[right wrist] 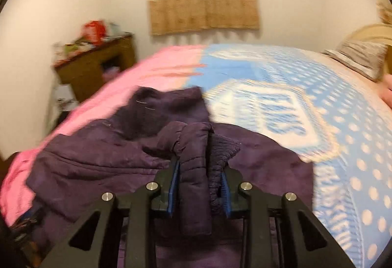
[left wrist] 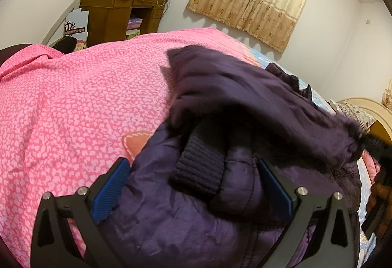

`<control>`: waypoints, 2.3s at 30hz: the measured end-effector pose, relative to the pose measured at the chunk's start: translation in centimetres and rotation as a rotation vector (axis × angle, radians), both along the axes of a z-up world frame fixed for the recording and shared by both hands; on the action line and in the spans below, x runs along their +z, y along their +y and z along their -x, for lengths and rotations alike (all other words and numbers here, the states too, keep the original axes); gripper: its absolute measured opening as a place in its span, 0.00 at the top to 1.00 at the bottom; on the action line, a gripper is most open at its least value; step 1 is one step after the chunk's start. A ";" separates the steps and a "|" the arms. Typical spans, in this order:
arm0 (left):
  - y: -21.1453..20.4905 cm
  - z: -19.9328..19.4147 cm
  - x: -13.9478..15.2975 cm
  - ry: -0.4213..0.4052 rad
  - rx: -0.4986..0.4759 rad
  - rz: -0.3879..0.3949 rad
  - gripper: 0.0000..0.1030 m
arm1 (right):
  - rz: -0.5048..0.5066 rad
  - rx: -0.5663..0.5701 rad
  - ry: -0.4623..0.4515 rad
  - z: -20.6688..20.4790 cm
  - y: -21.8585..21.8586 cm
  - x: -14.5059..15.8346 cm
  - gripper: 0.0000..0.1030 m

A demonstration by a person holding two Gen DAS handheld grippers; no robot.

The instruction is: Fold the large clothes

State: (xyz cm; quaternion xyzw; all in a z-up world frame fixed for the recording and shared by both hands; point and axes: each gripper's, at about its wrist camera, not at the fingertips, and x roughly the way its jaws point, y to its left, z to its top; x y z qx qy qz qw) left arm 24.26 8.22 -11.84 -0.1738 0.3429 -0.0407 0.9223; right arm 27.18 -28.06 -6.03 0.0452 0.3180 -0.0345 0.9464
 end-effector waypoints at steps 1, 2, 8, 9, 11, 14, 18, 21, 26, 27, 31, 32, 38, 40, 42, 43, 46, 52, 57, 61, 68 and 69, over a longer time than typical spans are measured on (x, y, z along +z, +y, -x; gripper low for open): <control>0.0 0.0 0.0 0.000 0.000 -0.002 0.00 | 0.011 -0.011 0.027 -0.2 -0.3 -1.1 0.68; 0.0 0.0 0.0 0.002 0.002 -0.005 0.00 | 0.014 -0.006 0.064 -0.5 -0.6 -2.8 0.61; 0.1 0.0 0.7 0.054 0.021 -0.016 0.00 | -0.110 0.022 0.089 0.0 -2.3 -4.8 0.40; 0.1 0.2 1.0 0.062 0.024 -0.022 0.00 | -0.115 0.028 0.098 0.2 -2.5 -4.4 0.40; 0.5 1.3 2.4 0.050 0.022 -0.033 0.00 | -0.163 0.026 0.075 1.1 -3.0 -3.2 0.40; 1.3 2.2 5.1 -0.018 0.038 -0.064 0.00 | -0.253 0.007 -0.057 4.8 -3.9 -0.5 0.40; 0.8 -0.3 8.3 -0.085 0.077 -0.170 0.00 | -0.140 0.005 -0.154 6.4 -3.5 3.1 0.57; -0.6 -4.0 8.8 -0.084 0.074 -0.215 0.00 | -0.078 0.065 -0.123 4.9 -1.7 3.8 0.71; -2.6 -9.5 4.9 0.000 0.149 -0.363 0.00 | -0.021 0.076 0.000 -0.1 -0.2 0.2 0.74; -2.7 -10.0 3.5 0.043 0.177 -0.399 0.00 | -0.038 0.066 0.047 -1.3 -0.5 -1.4 0.74; 0.1 -11.1 -0.6 0.145 0.156 -0.286 0.00 | -0.155 0.081 0.074 -2.1 -2.7 -5.0 0.74; 1.2 -11.2 -0.8 0.149 0.156 -0.222 0.00 | -0.169 0.085 0.073 -2.1 -2.9 -5.1 0.74; 1.1 -11.9 -1.3 0.176 0.142 -0.238 0.00 | -0.188 0.074 0.062 -2.7 -3.1 -5.6 0.72; 1.2 -11.8 -1.3 0.183 0.137 -0.221 0.00 | -0.167 0.072 0.060 -2.7 -2.8 -5.5 0.70; 0.9 -12.1 -1.0 0.189 0.129 -0.211 0.00 | -0.164 0.073 0.061 -2.7 -2.7 -5.3 0.70; 0.9 -12.0 -0.9 0.192 0.120 -0.208 0.00 | -0.168 0.074 0.066 -2.6 -2.7 -5.2 0.70; 1.7 -10.4 1.4 0.165 0.070 -0.219 0.00 | -0.185 0.095 0.119 -1.7 -3.0 -4.0 0.68; 4.5 -1.6 4.6 0.033 -0.005 -0.271 0.00 | -0.184 0.142 0.032 8.1 -4.6 -0.4 0.59; 8.2 5.4 3.9 0.029 -0.043 -0.212 0.00 | -0.218 0.135 0.004 17.1 -6.2 -0.6 0.52; 9.9 10.7 2.4 0.055 -0.078 -0.131 0.00 | -0.280 0.109 0.013 23.8 -7.0 -2.2 0.52; 8.4 14.5 0.6 0.065 -0.135 -0.182 0.00 | -0.288 0.094 0.054 29.8 -6.5 -4.7 0.52; 8.3 15.2 0.6 0.053 -0.133 -0.200 0.00 | -0.297 0.092 0.053 30.3 -6.5 -4.8 0.52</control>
